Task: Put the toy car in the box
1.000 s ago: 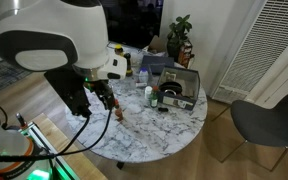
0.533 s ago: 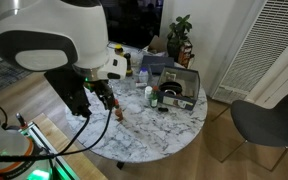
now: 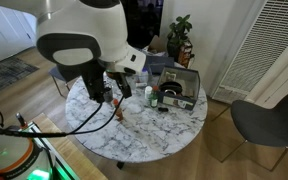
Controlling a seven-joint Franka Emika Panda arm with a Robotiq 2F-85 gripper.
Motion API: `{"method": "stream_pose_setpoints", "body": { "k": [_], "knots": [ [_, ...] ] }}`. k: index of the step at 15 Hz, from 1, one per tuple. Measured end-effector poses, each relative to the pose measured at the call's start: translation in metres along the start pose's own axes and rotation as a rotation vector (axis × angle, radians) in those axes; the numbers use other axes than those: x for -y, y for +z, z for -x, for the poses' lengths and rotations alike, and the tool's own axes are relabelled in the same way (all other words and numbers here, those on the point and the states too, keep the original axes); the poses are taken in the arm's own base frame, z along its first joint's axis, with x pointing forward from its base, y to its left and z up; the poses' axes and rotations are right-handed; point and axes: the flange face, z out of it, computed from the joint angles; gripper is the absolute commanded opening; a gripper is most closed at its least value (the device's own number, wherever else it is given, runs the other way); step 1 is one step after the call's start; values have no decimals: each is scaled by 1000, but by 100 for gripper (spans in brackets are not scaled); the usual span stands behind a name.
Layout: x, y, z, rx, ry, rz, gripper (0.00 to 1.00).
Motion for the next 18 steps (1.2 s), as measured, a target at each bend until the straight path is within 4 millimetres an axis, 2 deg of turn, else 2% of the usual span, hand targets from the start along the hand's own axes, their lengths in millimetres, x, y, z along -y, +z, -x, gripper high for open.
{"method": "stream_pose_setpoints", "body": {
  "k": [3,6,11,14,18],
  "knots": [
    [3,35,-44,-48,142,68,100],
    [2,79,-76,-13,247,137,100],
    [1,146,-130,55,310,176,100],
    [-11,172,-154,83,331,180,100],
    [-34,200,-175,103,346,169,100]
  ]
}}
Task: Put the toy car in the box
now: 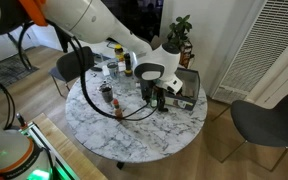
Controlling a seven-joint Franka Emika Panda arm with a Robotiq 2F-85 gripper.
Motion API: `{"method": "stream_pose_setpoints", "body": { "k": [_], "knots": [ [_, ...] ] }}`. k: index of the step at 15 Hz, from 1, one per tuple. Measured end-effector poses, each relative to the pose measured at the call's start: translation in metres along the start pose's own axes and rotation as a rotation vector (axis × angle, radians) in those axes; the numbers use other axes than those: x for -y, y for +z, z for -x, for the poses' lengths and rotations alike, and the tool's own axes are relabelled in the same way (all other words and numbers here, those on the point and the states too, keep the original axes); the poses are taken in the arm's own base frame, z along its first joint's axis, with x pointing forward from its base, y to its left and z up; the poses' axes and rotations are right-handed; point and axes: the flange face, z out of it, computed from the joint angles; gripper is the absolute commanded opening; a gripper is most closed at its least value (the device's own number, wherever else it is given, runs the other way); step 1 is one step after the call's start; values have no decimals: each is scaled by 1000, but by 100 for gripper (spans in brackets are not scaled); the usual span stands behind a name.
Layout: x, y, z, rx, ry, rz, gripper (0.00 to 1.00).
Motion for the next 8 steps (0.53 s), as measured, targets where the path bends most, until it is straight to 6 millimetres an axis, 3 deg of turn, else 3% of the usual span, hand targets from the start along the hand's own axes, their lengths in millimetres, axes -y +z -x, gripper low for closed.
{"method": "stream_pose_setpoints", "body": {
  "k": [2,8],
  "knots": [
    [-3,9,-9,6,13,-16,100],
    [1,7,-8,4,6,-19,100]
  ]
}}
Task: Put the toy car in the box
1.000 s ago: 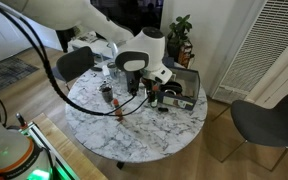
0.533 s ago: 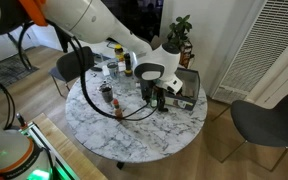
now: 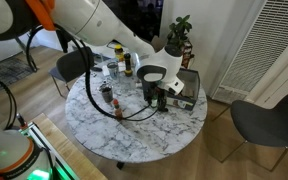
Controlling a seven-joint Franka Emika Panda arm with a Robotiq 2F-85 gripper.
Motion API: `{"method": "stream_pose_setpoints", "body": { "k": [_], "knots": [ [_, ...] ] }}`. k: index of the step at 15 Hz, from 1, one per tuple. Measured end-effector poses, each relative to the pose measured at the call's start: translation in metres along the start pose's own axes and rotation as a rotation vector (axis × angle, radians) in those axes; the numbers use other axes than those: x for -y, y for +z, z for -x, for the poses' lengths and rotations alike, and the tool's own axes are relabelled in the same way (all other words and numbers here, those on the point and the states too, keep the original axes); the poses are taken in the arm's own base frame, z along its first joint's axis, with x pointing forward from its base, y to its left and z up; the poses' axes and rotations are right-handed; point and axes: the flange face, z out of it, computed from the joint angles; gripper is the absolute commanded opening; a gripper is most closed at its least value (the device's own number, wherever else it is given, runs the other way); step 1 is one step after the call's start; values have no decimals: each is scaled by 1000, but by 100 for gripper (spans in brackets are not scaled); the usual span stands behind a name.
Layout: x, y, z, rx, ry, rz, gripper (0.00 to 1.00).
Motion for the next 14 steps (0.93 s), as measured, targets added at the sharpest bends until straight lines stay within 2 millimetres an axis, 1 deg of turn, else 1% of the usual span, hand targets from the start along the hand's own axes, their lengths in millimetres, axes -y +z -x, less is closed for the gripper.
{"method": "stream_pose_setpoints", "body": {
  "k": [2,4,12,14],
  "knots": [
    [2,3,-3,1,-2,1,100],
    [5,13,-8,6,2,8,100],
    [11,76,-43,30,30,48,100],
    [12,89,-50,47,27,54,95]
  ]
}}
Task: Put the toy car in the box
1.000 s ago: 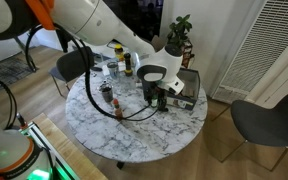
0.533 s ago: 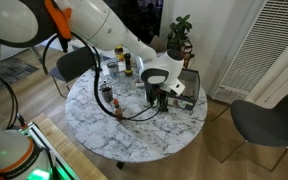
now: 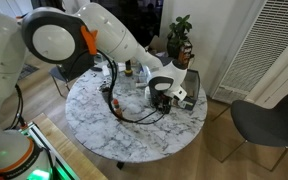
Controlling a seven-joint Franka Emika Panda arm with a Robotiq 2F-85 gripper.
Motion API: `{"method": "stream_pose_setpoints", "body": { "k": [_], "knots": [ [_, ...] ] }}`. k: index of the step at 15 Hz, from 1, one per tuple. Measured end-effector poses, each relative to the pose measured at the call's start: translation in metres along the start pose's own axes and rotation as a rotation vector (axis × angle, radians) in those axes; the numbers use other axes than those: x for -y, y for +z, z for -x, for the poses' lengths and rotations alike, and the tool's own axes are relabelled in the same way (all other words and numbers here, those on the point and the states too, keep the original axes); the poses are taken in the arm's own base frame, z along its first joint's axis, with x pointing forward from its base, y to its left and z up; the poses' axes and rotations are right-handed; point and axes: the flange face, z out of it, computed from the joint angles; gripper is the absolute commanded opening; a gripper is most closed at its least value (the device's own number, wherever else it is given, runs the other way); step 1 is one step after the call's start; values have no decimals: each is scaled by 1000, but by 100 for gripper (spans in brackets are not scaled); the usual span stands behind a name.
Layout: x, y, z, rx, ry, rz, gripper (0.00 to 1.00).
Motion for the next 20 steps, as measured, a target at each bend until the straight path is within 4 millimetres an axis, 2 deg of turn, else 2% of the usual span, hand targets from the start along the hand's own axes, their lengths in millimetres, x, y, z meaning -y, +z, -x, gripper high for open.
{"method": "stream_pose_setpoints", "body": {
  "k": [1,3,4,5,6,12,15,18,19,20],
  "knots": [
    [1,6,-3,9,-2,2,90],
    [3,15,-10,29,-5,4,68],
    [4,19,-13,41,-6,5,70],
    [5,23,-16,52,-8,4,62],
    [6,25,-18,61,-9,4,59],
    [13,42,-31,109,-13,4,62],
    [17,51,-34,124,-14,6,56],
    [20,59,-38,135,-8,13,36],
    [20,61,-39,136,-6,16,22],
    [20,63,-41,136,-4,17,14]
  ]
}}
